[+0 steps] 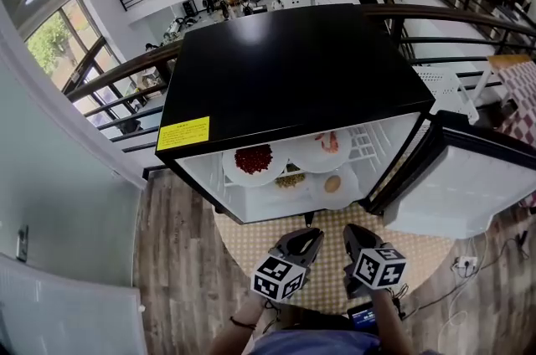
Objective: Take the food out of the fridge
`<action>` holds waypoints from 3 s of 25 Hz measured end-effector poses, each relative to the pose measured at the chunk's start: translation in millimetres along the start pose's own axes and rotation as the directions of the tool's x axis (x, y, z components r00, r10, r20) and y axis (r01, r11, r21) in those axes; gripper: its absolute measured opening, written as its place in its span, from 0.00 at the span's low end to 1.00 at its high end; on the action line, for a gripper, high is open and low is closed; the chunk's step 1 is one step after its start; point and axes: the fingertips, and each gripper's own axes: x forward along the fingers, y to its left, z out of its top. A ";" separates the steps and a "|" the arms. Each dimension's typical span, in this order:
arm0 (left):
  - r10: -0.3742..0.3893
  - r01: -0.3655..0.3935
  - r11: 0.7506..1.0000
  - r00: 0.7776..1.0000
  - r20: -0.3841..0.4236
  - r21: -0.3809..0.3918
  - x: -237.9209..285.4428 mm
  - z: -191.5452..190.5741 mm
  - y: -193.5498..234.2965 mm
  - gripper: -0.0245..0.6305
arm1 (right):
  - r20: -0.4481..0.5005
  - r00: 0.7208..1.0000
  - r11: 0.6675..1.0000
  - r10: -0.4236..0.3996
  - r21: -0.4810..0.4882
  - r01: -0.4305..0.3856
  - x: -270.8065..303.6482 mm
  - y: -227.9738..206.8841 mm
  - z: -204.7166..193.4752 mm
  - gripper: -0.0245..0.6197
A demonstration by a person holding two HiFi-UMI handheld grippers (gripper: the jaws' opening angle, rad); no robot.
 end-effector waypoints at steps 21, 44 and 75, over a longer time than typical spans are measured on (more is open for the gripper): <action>0.043 -0.046 0.998 0.996 -0.072 -0.044 5.3 -21.2 29.6 0.14 | -0.027 0.998 0.916 -0.062 0.396 0.068 93.2 -58.2 -3.7 0.27; 0.037 -0.079 0.957 0.988 -0.152 -0.281 44.8 -53.5 66.6 0.34 | -0.019 0.999 0.798 0.047 0.602 -0.026 61.8 -46.5 -26.2 0.09; 0.076 -0.093 0.901 0.995 -0.057 -0.423 30.9 -67.4 56.1 0.37 | -0.019 0.983 0.733 0.182 0.669 -0.123 23.4 -9.0 -45.9 0.08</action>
